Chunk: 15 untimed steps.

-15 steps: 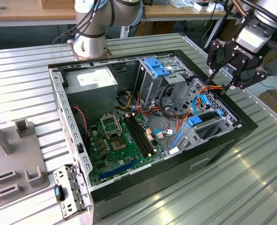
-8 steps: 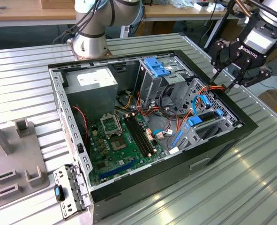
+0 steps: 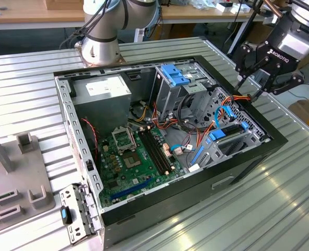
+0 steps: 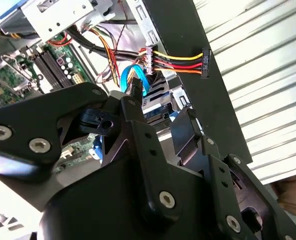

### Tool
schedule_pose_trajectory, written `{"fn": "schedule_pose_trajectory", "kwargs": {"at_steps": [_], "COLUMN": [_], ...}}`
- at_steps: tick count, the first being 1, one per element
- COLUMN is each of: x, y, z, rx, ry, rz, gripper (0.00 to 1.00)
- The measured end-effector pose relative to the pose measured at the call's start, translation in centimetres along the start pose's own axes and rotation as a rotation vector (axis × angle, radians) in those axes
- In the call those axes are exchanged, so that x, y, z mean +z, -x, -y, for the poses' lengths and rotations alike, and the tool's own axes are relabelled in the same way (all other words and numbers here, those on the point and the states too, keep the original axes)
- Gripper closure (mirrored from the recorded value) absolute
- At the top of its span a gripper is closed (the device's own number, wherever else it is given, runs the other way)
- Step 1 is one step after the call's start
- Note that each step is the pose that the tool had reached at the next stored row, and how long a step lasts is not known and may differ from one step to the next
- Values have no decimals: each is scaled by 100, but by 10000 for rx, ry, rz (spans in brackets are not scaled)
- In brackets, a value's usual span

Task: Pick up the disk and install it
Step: 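Insert the first disk wire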

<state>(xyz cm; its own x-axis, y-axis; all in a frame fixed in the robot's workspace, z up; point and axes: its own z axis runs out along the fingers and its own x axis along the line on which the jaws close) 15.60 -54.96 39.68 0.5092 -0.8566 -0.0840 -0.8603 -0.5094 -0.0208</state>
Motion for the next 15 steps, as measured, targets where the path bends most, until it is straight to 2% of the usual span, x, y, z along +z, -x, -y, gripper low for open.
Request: {"fn": "schedule_pose_trajectory", "kwargs": {"at_steps": [4, 10, 15], "x": [0, 0, 0], "y": [-3, -3, -3], "z": [5, 5, 5], "rx": [-81, -638, -720], "ry": [5, 52, 59], "rz": [3, 15, 17], "gripper": [50, 50, 50]}}
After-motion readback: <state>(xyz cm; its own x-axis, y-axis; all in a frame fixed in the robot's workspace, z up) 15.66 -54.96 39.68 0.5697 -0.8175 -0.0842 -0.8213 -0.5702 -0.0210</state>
